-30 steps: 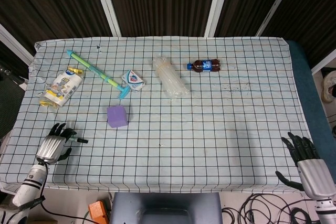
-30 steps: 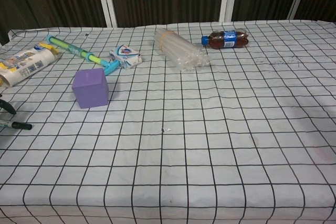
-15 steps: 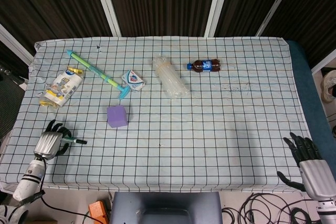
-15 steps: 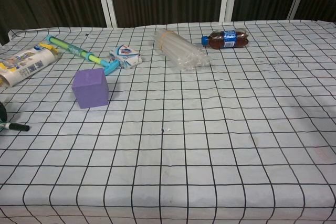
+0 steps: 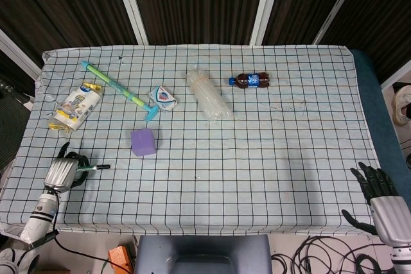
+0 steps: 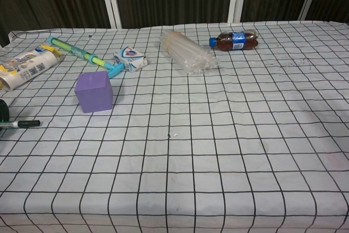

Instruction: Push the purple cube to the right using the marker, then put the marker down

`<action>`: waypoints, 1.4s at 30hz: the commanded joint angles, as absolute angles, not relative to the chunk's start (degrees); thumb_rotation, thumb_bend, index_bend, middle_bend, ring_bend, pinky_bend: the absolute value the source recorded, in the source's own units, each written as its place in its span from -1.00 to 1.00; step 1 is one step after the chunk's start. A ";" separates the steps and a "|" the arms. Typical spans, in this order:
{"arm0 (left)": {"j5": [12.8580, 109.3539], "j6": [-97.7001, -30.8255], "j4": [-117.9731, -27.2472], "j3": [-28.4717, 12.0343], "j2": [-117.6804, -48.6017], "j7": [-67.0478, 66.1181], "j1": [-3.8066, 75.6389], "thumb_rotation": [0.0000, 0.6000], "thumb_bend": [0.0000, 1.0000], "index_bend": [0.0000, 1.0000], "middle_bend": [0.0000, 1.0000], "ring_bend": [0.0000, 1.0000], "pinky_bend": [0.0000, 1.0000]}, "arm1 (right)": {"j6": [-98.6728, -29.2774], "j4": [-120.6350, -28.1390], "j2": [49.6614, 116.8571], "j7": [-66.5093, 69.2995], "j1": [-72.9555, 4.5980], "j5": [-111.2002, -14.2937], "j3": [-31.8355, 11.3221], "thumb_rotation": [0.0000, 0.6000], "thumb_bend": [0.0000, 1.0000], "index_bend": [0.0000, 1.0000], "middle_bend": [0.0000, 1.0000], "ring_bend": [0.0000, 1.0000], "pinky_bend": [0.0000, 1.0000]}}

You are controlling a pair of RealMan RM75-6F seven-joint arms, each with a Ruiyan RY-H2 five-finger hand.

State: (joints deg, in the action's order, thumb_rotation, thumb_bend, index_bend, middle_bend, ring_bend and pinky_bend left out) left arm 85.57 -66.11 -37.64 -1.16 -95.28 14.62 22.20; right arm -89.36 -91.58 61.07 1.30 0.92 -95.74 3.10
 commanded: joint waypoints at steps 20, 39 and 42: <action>83.64 -71.81 -25.02 -6.66 -103.37 25.95 26.02 1.00 0.22 0.51 0.61 0.17 0.04 | -89.21 -91.59 60.93 1.57 0.83 -96.15 3.17 1.00 -0.25 -1.00 -1.00 -1.00 -0.97; 85.20 -71.00 -22.81 -5.26 -108.22 23.21 29.77 1.00 0.20 0.51 0.64 0.24 -0.07 | -89.66 -90.89 60.42 3.06 0.84 -98.34 4.22 1.00 -0.25 -1.00 -1.00 -1.00 -0.97; 85.31 -71.02 -23.21 -5.29 -108.27 22.86 30.22 1.00 0.20 0.51 0.64 0.24 -0.07 | -89.65 -90.90 60.41 3.11 0.83 -98.29 4.20 1.00 -0.25 -1.00 -1.00 -1.00 -0.97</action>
State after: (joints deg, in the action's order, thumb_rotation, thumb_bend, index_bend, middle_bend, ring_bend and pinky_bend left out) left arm 85.25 -71.01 -22.98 -5.29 -108.23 23.06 29.94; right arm -89.66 -90.90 60.42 3.09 0.84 -98.31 4.21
